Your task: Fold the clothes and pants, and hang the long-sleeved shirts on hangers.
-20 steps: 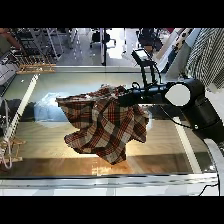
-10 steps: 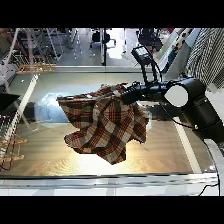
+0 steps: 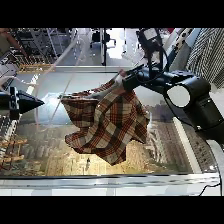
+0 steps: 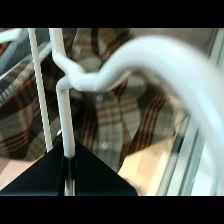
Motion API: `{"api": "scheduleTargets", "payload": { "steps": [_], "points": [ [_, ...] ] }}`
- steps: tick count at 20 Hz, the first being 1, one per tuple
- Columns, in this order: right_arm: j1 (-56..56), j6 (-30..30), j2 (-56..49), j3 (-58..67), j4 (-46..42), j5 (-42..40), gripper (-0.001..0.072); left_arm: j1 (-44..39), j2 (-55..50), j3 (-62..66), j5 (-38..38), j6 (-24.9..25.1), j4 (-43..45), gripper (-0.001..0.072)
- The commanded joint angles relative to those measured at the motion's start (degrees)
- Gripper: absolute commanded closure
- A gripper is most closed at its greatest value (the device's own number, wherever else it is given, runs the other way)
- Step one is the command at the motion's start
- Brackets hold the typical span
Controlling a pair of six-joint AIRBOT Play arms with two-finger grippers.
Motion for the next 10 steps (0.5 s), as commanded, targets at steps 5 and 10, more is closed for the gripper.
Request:
{"api": "scheduleTargets", "payload": {
  "steps": [5, 10],
  "points": [
    [2.64, -3.61, 3.21, 0.02, 0.04, -7.41, 0.0685, -8.28, -3.96, 6.19, -4.70, 8.55, 10.21, 0.0678],
    [2.36, 11.19, 0.61, 0.02, 0.72, 0.48, 0.0377, -6.84, -7.54, 6.19, -2.45, 4.37, 12.24, 0.0678]
  ]
}}
